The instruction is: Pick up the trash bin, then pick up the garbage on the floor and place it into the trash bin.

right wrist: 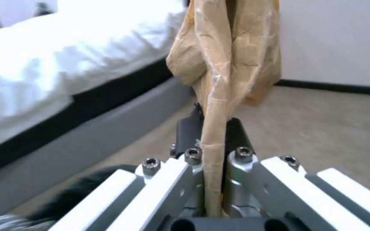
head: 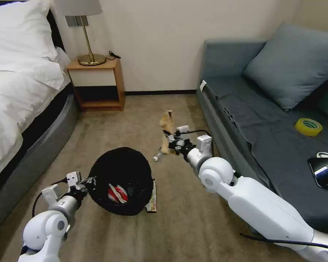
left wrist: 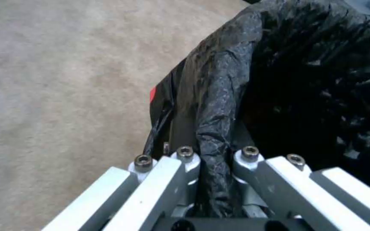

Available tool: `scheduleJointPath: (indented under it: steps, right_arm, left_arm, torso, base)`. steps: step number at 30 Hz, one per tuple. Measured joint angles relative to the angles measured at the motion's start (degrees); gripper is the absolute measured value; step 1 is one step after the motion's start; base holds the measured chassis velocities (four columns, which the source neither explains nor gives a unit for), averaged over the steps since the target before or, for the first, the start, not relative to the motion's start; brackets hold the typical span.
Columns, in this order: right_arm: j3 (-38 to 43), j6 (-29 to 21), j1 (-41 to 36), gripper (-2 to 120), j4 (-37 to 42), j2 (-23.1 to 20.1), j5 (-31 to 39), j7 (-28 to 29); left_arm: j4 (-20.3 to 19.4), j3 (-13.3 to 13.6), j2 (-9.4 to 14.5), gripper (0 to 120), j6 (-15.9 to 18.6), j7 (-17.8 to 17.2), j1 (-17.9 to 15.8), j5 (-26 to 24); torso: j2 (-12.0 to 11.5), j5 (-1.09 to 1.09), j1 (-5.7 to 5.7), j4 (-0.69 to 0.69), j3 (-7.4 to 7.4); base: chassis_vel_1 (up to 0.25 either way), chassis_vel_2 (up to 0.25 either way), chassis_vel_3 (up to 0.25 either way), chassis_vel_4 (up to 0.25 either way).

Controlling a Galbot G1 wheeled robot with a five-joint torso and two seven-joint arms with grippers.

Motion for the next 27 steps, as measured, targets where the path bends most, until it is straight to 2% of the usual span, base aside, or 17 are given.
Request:
scheduleJointPath:
  steps: [7,24,27]
  right_arm:
    - [-8.4,2.1,5.4,0,-0.5,-1.0,-0.4,-4.8]
    - [-13.8,3.4,6.8,0,-2.9,0.4,-4.2,-9.9]
    - [-14.4,3.4,6.2,14,-3.1,0.5,-4.9,-10.1]
  left_arm:
    - [0.2,2.2,1.8,4,1.0,0.0,-2.2,-2.0]
    - [-0.2,2.6,1.5,4,1.3,0.5,-1.2,-2.6]
    - [-0.6,2.3,1.5,4,1.3,0.5,-1.0,-3.0]
  torso:
    - [0.0,0.0,0.0,0.0,0.0]
    - [0.0,0.0,0.0,0.0,0.0]
    - [0.0,0.0,0.0,0.0,0.0]
  base:
    - [0.0,0.0,0.0,0.0]
    - [0.0,0.0,0.0,0.0]
    - [0.0,0.0,0.0,0.0]
